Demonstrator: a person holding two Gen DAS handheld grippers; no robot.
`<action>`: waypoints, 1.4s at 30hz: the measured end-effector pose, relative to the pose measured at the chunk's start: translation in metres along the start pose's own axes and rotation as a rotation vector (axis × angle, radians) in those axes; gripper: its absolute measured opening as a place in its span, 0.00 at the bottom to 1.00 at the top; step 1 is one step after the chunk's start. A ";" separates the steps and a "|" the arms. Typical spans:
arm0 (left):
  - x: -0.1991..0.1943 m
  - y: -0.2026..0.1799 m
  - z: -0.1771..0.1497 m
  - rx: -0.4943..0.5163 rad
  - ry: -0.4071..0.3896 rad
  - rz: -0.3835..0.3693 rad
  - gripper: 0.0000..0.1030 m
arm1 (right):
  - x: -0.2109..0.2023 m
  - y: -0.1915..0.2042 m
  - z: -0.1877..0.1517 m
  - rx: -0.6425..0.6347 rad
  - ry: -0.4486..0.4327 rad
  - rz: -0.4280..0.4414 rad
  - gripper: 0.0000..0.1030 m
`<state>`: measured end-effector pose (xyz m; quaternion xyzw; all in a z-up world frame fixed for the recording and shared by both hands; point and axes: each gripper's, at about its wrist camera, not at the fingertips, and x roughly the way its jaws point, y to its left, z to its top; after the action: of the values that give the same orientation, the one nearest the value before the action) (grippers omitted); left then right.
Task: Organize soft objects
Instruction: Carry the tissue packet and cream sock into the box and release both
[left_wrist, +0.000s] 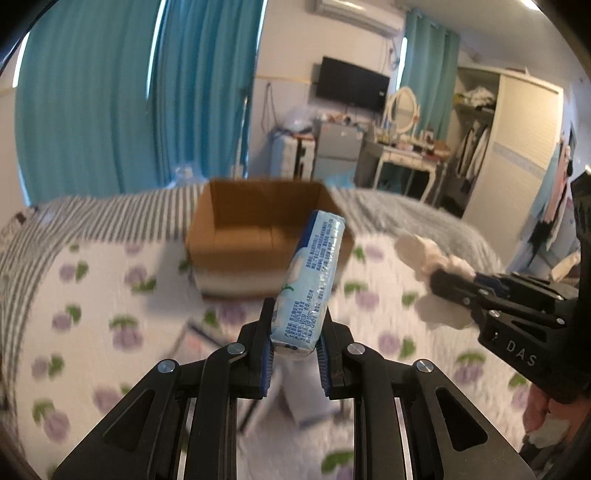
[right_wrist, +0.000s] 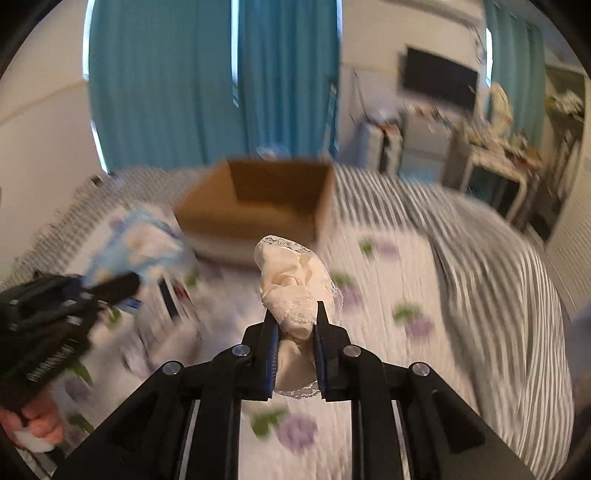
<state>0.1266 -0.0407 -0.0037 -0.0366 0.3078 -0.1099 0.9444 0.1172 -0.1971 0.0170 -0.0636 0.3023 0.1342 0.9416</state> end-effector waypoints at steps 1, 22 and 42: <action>0.004 0.003 0.012 0.004 -0.007 0.006 0.19 | 0.001 0.003 0.016 -0.008 -0.025 0.017 0.16; 0.169 0.066 0.086 0.076 0.041 0.064 0.56 | 0.178 -0.037 0.112 0.166 0.000 0.108 0.76; -0.102 0.023 0.142 0.126 -0.348 0.076 0.86 | -0.107 0.004 0.159 0.033 -0.308 0.004 0.94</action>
<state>0.1348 0.0052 0.1666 0.0160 0.1333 -0.0852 0.9873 0.1206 -0.1837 0.2082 -0.0261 0.1566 0.1394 0.9774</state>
